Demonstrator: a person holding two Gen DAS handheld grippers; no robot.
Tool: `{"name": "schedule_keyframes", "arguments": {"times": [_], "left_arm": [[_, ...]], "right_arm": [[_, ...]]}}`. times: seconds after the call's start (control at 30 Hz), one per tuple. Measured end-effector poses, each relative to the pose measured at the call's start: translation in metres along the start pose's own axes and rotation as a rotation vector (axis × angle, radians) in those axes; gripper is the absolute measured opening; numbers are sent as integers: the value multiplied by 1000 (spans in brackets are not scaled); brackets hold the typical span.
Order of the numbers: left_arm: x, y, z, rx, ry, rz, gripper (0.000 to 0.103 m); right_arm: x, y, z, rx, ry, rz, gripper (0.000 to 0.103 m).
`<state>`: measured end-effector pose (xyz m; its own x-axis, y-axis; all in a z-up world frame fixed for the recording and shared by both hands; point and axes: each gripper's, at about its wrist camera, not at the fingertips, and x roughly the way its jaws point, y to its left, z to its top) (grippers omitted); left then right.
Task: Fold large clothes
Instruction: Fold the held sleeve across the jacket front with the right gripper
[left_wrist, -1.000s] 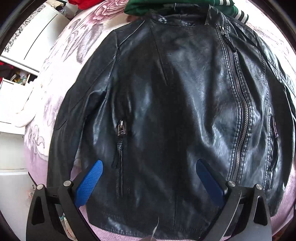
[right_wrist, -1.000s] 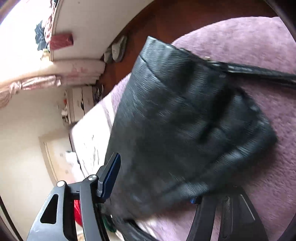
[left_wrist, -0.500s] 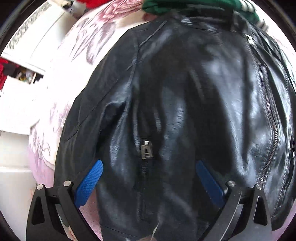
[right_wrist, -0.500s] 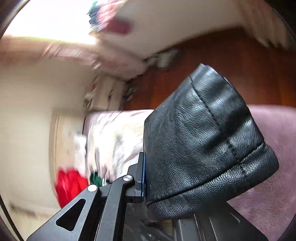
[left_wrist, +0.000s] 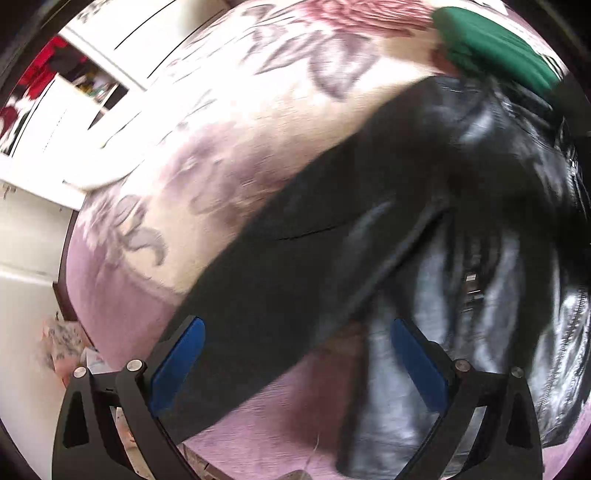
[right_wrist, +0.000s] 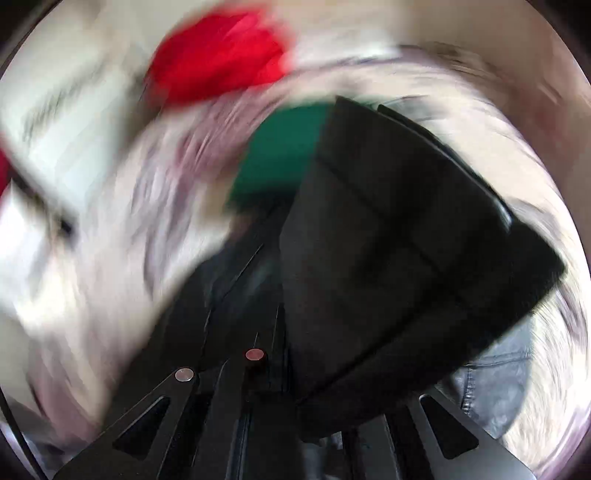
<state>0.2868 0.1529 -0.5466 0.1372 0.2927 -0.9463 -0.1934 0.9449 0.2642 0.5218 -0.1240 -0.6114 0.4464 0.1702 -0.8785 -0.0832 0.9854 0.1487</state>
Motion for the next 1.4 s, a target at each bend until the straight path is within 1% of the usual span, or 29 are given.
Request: {"name": "schedule_keyframes", "arguments": {"times": [0.03,0.07,0.13,0.17,0.2,0.23,0.3,0.33,0.4,0.43,0.5,0.57,0.6,0.63,0.67,0.7,0.73,0.77,0.83,0.87,0.9,0.97,1.07,1.17,1.23,1.27,1.33,1.37,1.4], "left_arm": [[5,13,-3,-9,9,2,103],[2,15,-17,-16,17,-1,103],[7,29,-20,-28,38,-21,103],[9,34,-22,-31,41,-30,103],[11,40,-25,-29,41,-38,103],[11,40,-26,-24,38,-41,103],[10,45,-29,-11,32,-45,103],[3,49,-34,-6,27,-47,103],[-4,41,-34,-6,23,-50,103],[-10,37,-35,-4,21,-51,103],[-16,31,-32,-5,17,-49,103],[-22,20,-30,-5,16,-46,103],[-22,16,-29,-2,16,-41,103],[-21,10,-28,3,16,-34,103],[-22,6,-27,6,17,-29,103],[-23,-1,-27,9,18,-24,103],[-25,-11,-26,18,20,-18,103],[-27,-17,-24,23,23,-18,103],[-34,-34,-19,35,13,-27,103],[-38,-43,-15,42,3,-31,103],[-41,-52,-11,49,-6,-36,103],[-43,-74,4,52,-18,-68,103],[-24,-107,32,68,15,-93,103],[9,-128,59,71,11,-1,103],[39,-134,71,78,40,50,103],[52,-135,74,77,64,44,103],[67,-133,75,57,100,5,103],[66,-131,76,51,101,-4,103],[61,-128,74,53,95,-11,103]], "right_arm": [[17,27,-28,-68,50,-12,5],[44,51,-44,-123,138,-11,5],[74,69,-71,-127,262,3,15],[82,70,-79,-99,313,42,26],[81,66,-82,-61,330,81,36],[72,56,-85,6,337,137,40],[45,30,-96,152,334,239,64],[27,10,-103,240,316,289,66],[-8,-34,-126,424,279,348,69],[-20,-62,-136,525,265,354,70],[-37,-119,-162,727,247,324,71],[-37,-172,-194,935,242,278,71],[-31,-194,-212,1030,236,290,71],[-27,-222,-220,1097,224,330,71],[-18,-235,-233,1168,203,391,71],[-9,-246,-241,1240,181,444,67],[-3,-258,-249,1321,124,520,60],[-4,-278,-254,1381,71,557,43],[-8,-293,-260,1482,18,513,43],[-14,-302,-259,1504,-4,494,43],[-16,-309,-262,1504,4,494,43],[-17,-317,-270,1493,32,531,43],[-27,-328,-283,1435,74,525,43],[-34,-327,-286,1397,122,510,45],[-49,-324,-285,1333,170,459,48],[-55,-327,-281,1298,191,430,55],[-69,-320,-279,1205,234,364,57],[-76,-314,-276,1152,255,328,58],[-80,-307,-271,1089,290,274,62]]}}
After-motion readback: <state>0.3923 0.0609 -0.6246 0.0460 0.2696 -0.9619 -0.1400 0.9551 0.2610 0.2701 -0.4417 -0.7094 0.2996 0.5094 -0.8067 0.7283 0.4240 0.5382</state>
